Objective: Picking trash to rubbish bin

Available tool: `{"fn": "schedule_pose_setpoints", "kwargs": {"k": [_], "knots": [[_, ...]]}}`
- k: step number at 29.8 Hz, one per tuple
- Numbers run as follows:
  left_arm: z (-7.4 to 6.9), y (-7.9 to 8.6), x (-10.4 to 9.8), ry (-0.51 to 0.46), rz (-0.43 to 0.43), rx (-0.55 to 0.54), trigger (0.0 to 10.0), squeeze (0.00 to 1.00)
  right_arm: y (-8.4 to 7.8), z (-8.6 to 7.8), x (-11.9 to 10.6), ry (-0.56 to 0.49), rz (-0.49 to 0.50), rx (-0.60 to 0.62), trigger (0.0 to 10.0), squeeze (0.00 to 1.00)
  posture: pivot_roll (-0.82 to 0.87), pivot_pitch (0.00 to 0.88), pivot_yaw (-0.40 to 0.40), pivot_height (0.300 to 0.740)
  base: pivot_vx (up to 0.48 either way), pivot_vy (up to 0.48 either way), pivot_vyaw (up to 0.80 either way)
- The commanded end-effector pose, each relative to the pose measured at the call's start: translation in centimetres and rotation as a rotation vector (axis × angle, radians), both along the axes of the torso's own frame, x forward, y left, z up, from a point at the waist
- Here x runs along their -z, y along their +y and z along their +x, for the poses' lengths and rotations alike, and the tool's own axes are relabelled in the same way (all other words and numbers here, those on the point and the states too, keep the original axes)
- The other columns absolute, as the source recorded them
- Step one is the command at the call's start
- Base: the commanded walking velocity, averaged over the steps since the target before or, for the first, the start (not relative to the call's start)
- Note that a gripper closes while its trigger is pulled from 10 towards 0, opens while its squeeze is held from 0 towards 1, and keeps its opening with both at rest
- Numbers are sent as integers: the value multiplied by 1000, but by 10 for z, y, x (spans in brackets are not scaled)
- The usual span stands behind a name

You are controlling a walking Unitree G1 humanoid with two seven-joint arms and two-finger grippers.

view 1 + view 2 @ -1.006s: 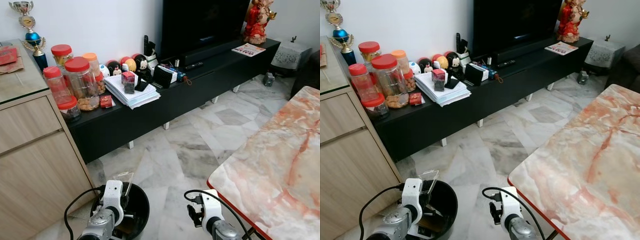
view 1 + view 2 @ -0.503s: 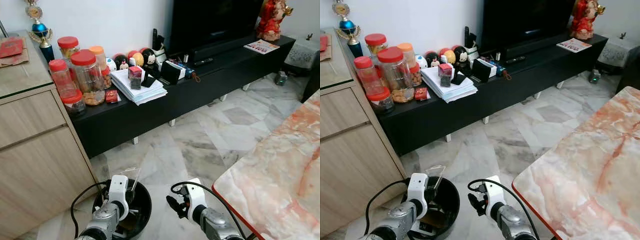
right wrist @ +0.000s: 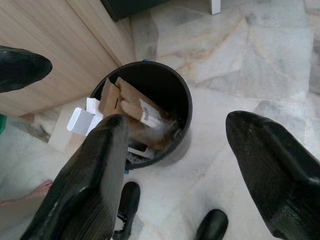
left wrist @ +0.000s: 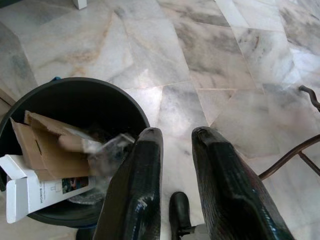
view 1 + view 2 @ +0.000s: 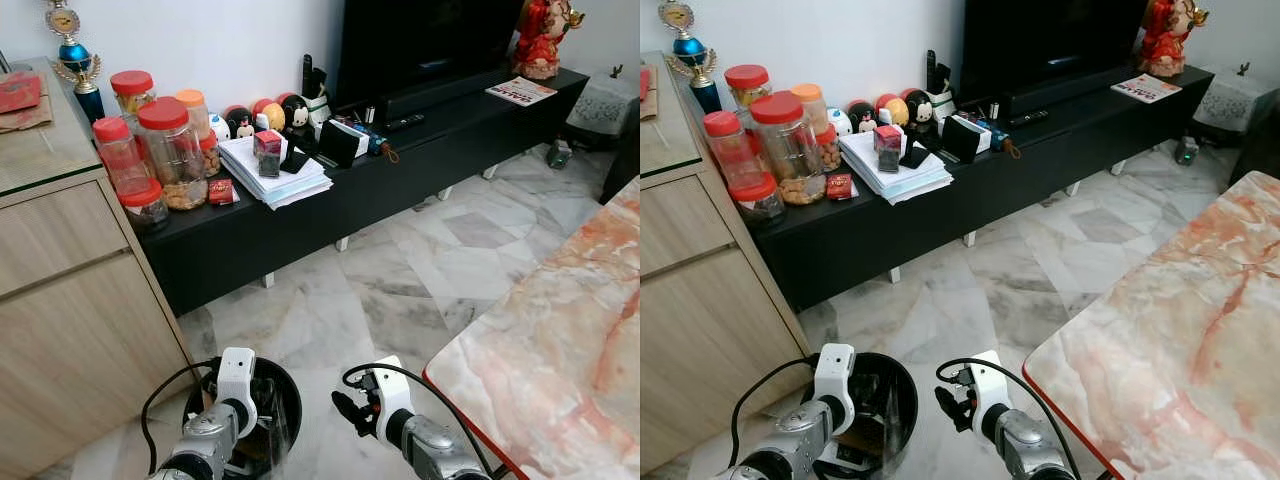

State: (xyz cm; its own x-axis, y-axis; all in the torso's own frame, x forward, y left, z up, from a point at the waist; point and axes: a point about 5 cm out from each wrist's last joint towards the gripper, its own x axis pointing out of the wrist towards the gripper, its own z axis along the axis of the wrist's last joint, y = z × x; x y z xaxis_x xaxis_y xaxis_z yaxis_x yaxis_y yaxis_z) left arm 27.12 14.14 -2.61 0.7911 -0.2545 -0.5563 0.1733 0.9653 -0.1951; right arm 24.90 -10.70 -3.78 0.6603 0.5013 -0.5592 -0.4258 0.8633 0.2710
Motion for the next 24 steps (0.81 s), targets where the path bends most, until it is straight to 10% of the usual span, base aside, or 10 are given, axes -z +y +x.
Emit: {"fn": "schedule_pose_setpoints", "kwargs": {"k": [1,8,9,24], "knots": [[-2,2,2,21,3,0,10000,1000,-2,5,-5,-31,7,9,10000,0,-52,58,-87,740,0,0,0],[-2,6,2,14,12,-28,10000,1000,-4,5,-4,-32,4,18,10000,0,-48,58,-91,740,0,0,0],[-3,9,3,14,28,-39,10000,0,-5,5,-4,-32,0,25,10000,0,-48,58,-91,740,0,0,0],[-81,61,49,209,286,-261,10000,0,-46,-39,32,141,-260,172,10000,0,-34,53,-81,740,0,0,0]]}}
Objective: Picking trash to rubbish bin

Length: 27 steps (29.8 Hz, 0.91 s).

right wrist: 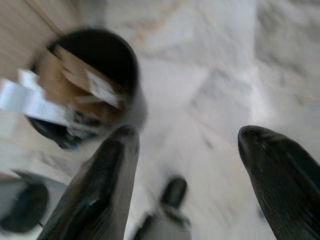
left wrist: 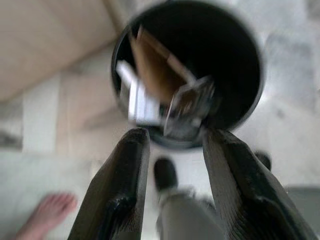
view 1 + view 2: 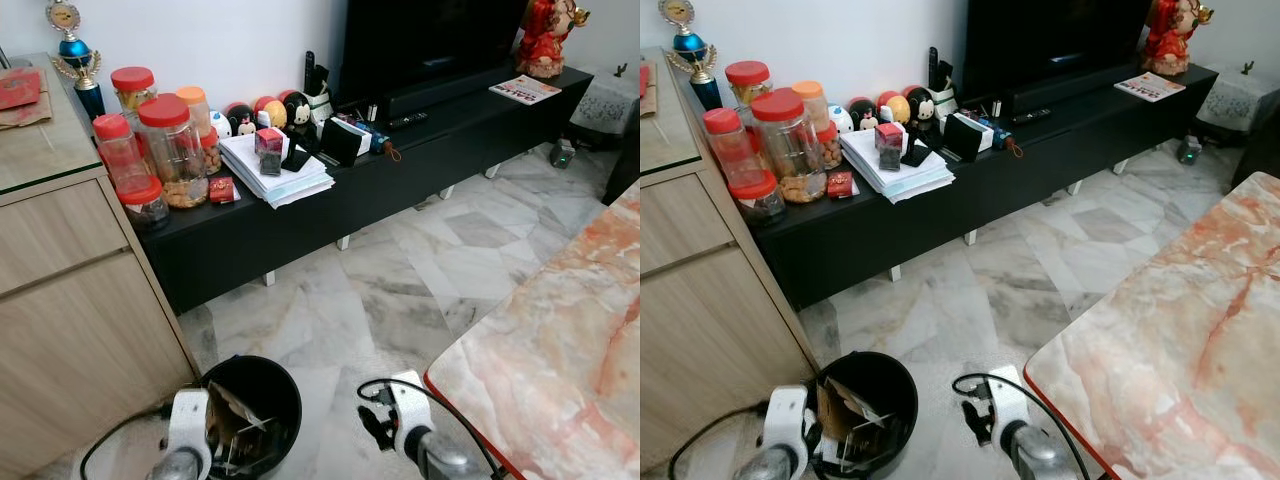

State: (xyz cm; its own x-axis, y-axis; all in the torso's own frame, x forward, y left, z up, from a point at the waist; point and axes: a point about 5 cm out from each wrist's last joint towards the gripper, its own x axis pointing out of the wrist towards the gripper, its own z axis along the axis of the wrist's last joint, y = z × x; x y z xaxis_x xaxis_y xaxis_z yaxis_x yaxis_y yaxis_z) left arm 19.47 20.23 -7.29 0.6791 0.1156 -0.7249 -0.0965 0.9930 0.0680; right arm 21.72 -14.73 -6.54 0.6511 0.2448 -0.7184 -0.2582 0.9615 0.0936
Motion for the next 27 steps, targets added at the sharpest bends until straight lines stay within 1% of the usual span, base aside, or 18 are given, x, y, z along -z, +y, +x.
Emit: {"fn": "schedule_pose_setpoints", "kwargs": {"k": [1,3,5,6,7,8,9,16,18,22,27], "knots": [[-8,1,4,20,15,-12,10000,0,-8,-11,7,49,-31,17,10000,0,-30,52,-80,740,0,0,0],[-13,3,6,33,20,-22,10000,0,-10,-16,10,68,-40,22,10000,0,-30,52,-80,740,0,0,0],[-15,3,7,37,28,-27,10000,0,-11,-18,11,73,-47,24,10000,0,-30,52,-80,740,0,0,0],[-27,6,13,82,48,-43,10000,0,-16,-28,16,111,-72,48,10000,0,-24,46,-78,740,0,0,0],[-27,6,13,82,48,-43,10000,0,-16,-28,16,111,-72,48,10000,0,-24,46,-78,740,0,0,0],[-36,7,16,112,55,-48,10000,0,-19,-37,21,139,-93,58,10000,0,-27,43,-77,740,0,0,0],[-37,6,17,115,53,-47,10000,0,-20,-39,22,147,-96,61,10000,0,-30,39,-75,740,0,0,0],[-35,5,17,113,44,-43,10000,0,-20,-41,23,153,-94,70,10000,0,-31,24,-70,740,0,0,0],[-32,4,15,107,41,-41,10000,0,-19,-41,23,155,-96,69,10000,0,-33,18,-68,740,0,0,0],[-29,3,14,97,35,-39,10000,0,-18,-39,22,152,-96,68,10000,0,-32,10,-68,740,0,0,0],[-30,2,15,102,31,-37,10000,0,-18,-37,21,145,-95,66,10000,0,-32,1,-69,740,0,0,0]]}}
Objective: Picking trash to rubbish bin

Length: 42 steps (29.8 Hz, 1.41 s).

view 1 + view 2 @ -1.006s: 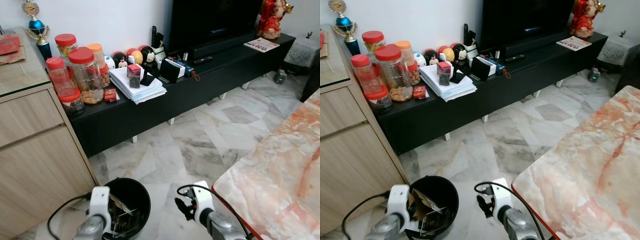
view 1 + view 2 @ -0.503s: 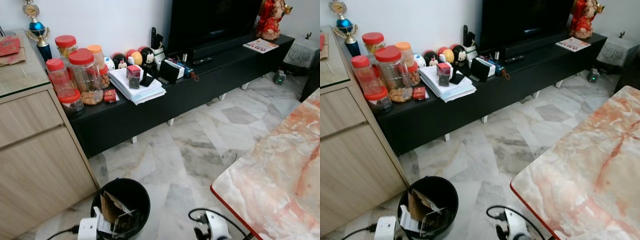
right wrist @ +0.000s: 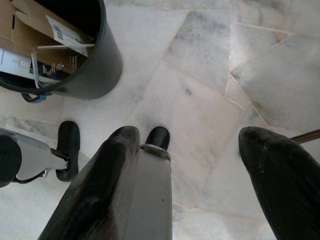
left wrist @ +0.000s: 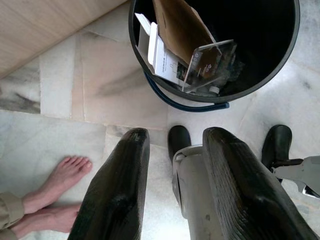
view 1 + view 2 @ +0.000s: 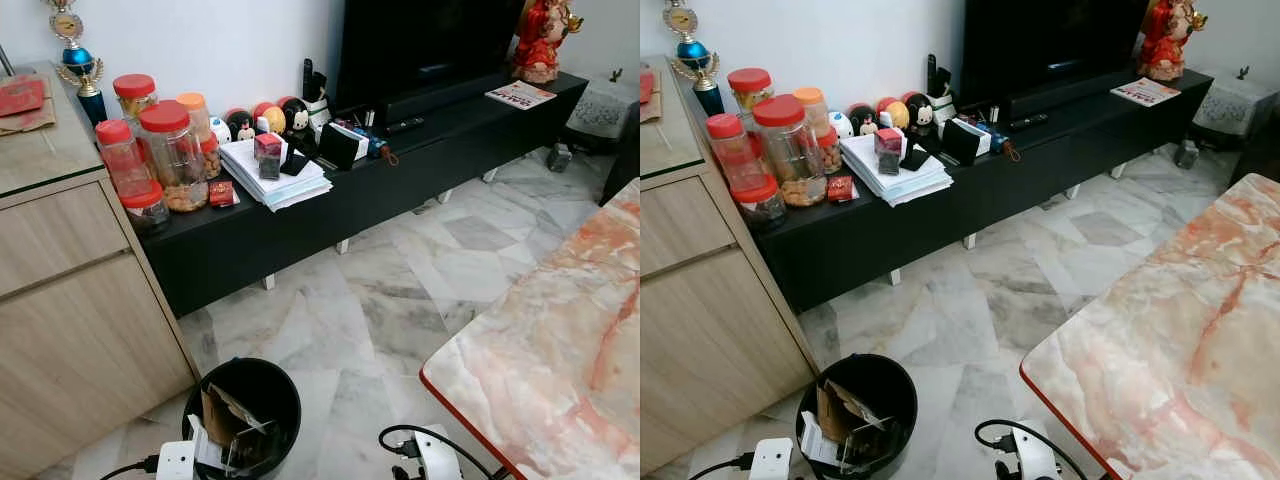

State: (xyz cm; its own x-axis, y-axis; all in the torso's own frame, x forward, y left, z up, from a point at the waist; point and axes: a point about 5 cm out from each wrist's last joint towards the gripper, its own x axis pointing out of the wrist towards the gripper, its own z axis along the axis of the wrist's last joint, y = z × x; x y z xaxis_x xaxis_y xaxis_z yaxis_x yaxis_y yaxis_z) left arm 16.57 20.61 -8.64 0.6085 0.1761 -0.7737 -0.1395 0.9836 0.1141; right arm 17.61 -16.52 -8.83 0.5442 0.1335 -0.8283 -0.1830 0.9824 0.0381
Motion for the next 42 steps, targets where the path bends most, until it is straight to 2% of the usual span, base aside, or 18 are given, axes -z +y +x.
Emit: {"fn": "schedule_pose_setpoints", "kwargs": {"k": [1,15,42], "knots": [[-2,-2,2,19,-7,14,10000,0,0,4,-2,-9,-4,-1,10000,0,-31,0,-69,740,0,0,0],[-6,-3,3,26,-15,9,10000,0,0,2,-1,-4,-4,1,10000,0,-29,0,-71,740,0,0,0],[-6,-3,3,27,-19,4,10000,0,3,3,-1,-6,4,9,10000,0,-27,25,-73,740,-258,0,0]]}}
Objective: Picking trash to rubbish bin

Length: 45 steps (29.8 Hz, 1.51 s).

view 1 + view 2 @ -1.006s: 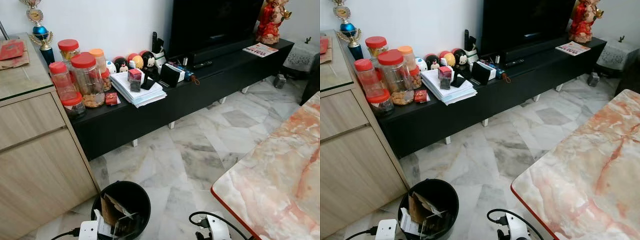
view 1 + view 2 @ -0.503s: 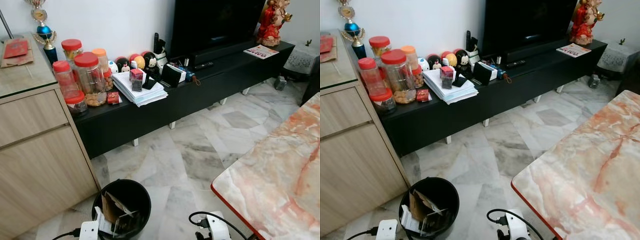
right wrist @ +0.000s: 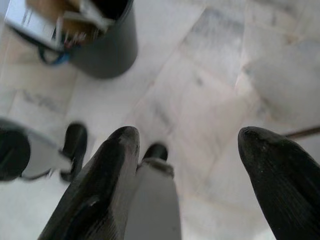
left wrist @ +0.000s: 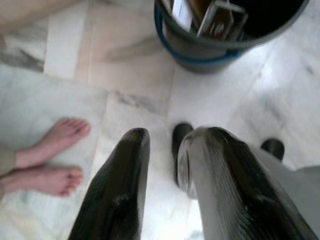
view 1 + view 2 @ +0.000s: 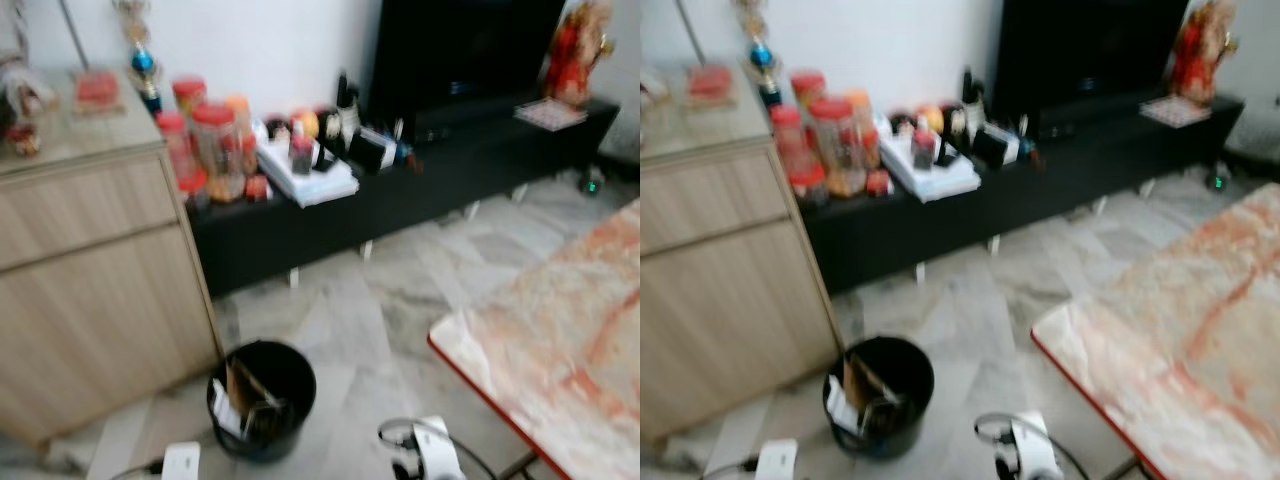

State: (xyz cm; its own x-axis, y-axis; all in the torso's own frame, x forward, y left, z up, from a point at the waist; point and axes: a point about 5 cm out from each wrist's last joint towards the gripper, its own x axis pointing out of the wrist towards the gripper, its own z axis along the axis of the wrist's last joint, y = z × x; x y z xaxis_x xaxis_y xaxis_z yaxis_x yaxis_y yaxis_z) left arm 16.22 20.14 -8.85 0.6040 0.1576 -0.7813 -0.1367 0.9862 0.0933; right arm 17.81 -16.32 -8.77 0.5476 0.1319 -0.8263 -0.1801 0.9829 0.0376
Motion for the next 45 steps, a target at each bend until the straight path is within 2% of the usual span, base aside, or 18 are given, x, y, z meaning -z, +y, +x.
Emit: {"fn": "schedule_pose_setpoints", "kwargs": {"k": [1,25,45], "knots": [[-2,1,1,21,3,2,10000,0,0,1,0,-3,4,6,10000,0,-27,25,-73,740,-270,0,0],[-4,0,2,26,0,-2,10000,0,2,4,-2,-16,14,17,10000,0,-27,34,-79,740,-268,0,0],[-5,1,3,33,2,-5,10000,0,0,6,-3,-38,9,48,10000,0,-30,33,-77,740,0,0,0]]}}
